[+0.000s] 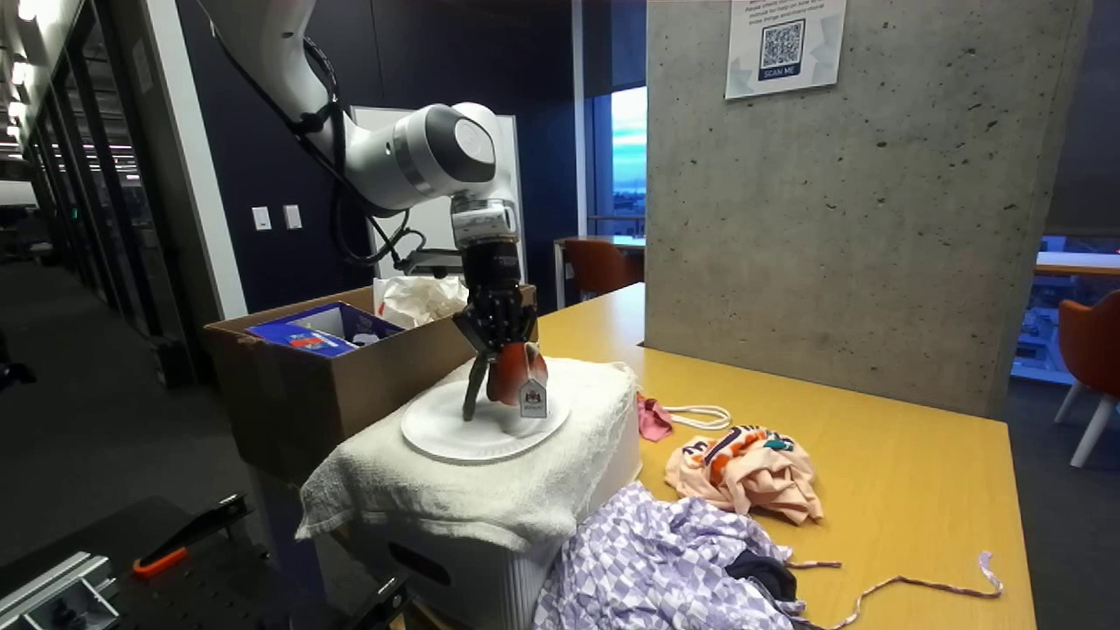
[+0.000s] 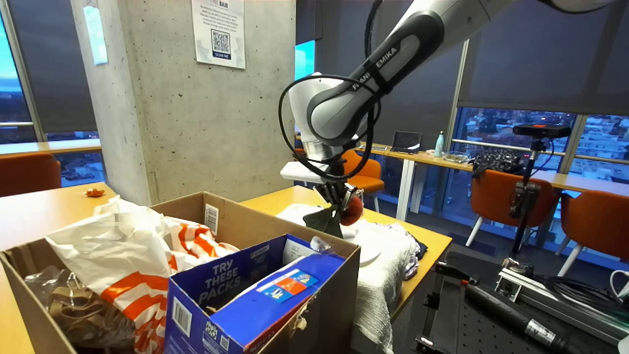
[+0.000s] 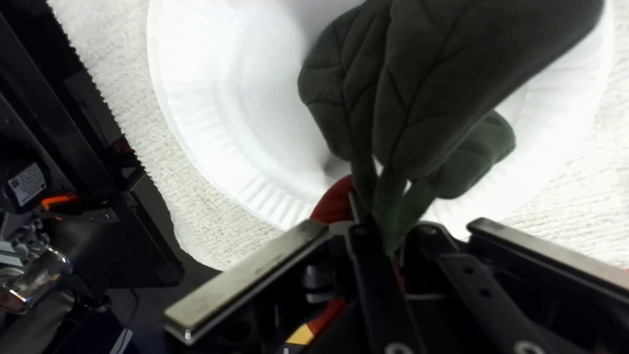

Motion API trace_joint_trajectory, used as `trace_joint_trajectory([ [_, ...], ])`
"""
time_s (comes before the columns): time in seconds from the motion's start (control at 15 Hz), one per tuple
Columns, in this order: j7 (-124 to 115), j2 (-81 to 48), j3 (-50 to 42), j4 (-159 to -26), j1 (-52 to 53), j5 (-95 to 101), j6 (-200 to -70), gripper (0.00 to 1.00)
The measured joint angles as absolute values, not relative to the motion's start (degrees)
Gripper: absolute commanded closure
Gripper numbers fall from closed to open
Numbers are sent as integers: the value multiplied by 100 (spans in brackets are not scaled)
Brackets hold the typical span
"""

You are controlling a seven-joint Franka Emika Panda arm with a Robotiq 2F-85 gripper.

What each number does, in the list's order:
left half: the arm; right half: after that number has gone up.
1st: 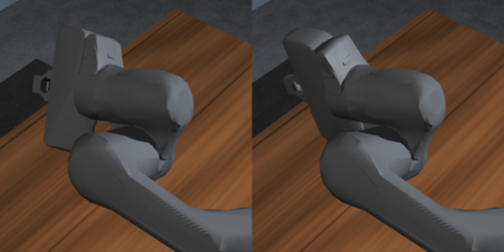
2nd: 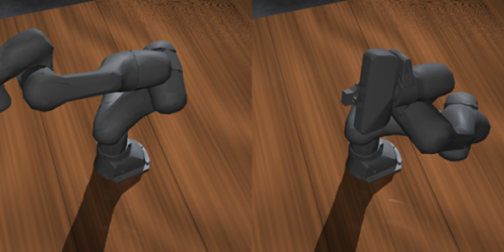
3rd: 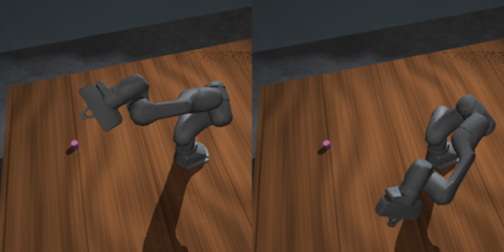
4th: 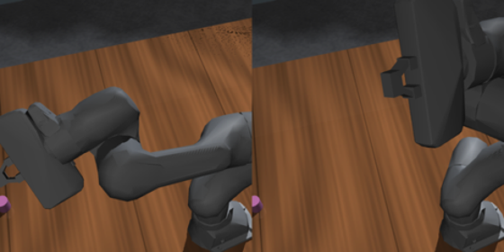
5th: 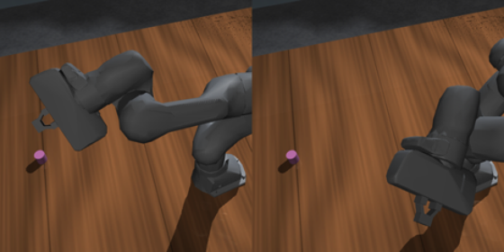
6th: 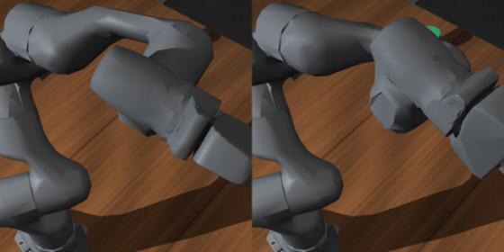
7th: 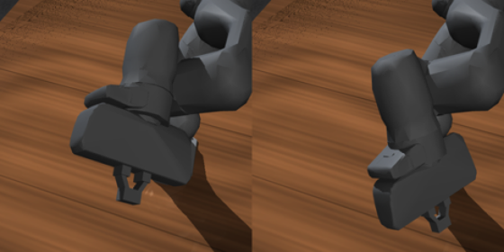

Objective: Rotate the radish on the white plate to the right.

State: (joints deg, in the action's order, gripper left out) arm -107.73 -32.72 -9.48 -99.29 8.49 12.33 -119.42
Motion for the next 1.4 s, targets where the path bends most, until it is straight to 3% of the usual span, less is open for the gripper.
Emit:
trace_joint_trajectory([
  [0.87, -12173, -3345, -898, -10100, 1049, 1384, -11926, 97],
  [0.93, -12185, -3367, -898, -10102, 1067, 1408, -11928, 88],
  [1.0, -12190, -3380, -896, -10105, 1086, 1428, -11930, 63],
  [1.07, -12193, -3386, -896, -10109, 1103, 1449, -11933, 63],
  [1.4, -12195, -3386, -888, -10158, 1166, 1582, -11955, 30],
])
